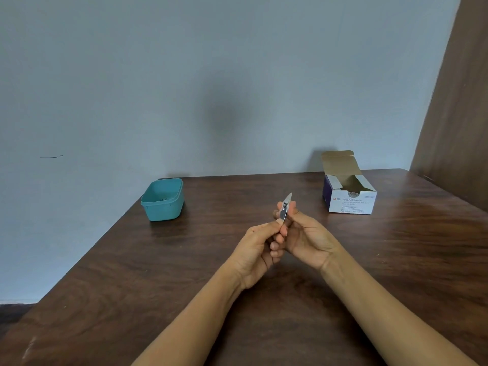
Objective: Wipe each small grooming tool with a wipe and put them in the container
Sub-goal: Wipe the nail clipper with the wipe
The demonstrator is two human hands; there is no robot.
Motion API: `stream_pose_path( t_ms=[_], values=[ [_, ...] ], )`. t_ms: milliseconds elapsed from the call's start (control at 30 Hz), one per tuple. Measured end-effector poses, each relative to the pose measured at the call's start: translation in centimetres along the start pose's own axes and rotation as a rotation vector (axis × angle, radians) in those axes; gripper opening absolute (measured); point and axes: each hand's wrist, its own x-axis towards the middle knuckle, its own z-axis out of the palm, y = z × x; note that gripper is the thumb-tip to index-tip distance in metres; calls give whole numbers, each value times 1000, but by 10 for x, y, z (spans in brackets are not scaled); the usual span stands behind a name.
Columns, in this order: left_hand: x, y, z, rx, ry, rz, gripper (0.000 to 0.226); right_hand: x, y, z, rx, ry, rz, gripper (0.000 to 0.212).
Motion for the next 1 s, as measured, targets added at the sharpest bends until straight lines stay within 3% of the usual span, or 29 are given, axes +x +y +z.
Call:
stream_pose_path(
  t_ms=[167, 333, 500, 833, 1000],
  values=[
    [-1, -2, -6, 224, 100, 123, 30, 4, 5, -3, -260, 201, -44, 46],
    [3, -5, -13, 489, 242, 226, 33, -1, 7, 2, -447, 319, -54, 24],
    [3, -8, -18, 931, 302, 386, 31, -2, 6, 3, -592, 425, -185, 10],
    [2, -11, -14, 1039, 251, 445, 27, -4, 10, 8, -506, 476, -213, 26],
    [2, -9, -14, 1001, 271, 399, 29, -2, 7, 10, -533, 505, -146, 20]
  ],
)
